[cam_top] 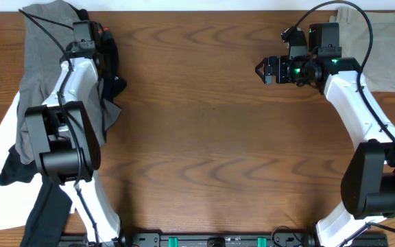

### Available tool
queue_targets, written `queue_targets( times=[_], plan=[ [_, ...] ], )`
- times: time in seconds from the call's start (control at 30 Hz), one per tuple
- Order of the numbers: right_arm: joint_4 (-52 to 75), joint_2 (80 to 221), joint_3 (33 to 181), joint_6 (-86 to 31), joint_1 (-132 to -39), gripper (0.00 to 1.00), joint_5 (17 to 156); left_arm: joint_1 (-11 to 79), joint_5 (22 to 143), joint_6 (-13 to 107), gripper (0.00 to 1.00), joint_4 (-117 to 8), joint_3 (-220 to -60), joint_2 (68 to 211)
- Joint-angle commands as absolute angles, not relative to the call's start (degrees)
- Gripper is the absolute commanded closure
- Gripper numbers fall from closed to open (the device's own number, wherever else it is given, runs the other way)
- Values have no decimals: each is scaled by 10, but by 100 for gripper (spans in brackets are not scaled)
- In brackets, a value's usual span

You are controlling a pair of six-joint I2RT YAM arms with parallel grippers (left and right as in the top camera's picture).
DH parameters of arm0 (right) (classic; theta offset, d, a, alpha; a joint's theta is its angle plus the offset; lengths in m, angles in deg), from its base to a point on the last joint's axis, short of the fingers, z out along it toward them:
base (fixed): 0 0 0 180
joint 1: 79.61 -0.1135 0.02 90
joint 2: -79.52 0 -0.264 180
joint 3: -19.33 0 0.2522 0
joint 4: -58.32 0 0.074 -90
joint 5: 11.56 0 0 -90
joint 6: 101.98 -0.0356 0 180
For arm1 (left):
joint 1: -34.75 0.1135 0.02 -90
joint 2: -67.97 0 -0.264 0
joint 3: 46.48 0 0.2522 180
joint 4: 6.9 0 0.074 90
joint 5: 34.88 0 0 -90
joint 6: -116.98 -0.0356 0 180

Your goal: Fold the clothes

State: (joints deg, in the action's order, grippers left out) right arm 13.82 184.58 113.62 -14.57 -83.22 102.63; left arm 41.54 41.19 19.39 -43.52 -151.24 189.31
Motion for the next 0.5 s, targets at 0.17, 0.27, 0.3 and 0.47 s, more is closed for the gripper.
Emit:
queue_targets(
  times=[0.17,0.27,0.3,0.47],
  plan=[
    [153,1846,1146,-177,-838,5,1027,368,426,195,94,-423,-1527,1684],
    [157,1844,1146,-192,-834,7,1027,330,464,195,94,-429,-1527,1624],
    [157,1841,1147,-195,-831,7,1029,316,475,195,94,-434,-1527,1609],
    [146,1817,1147,-201,-811,7,1045,243,447,195,94,-477,-1527,1578]
  ],
)
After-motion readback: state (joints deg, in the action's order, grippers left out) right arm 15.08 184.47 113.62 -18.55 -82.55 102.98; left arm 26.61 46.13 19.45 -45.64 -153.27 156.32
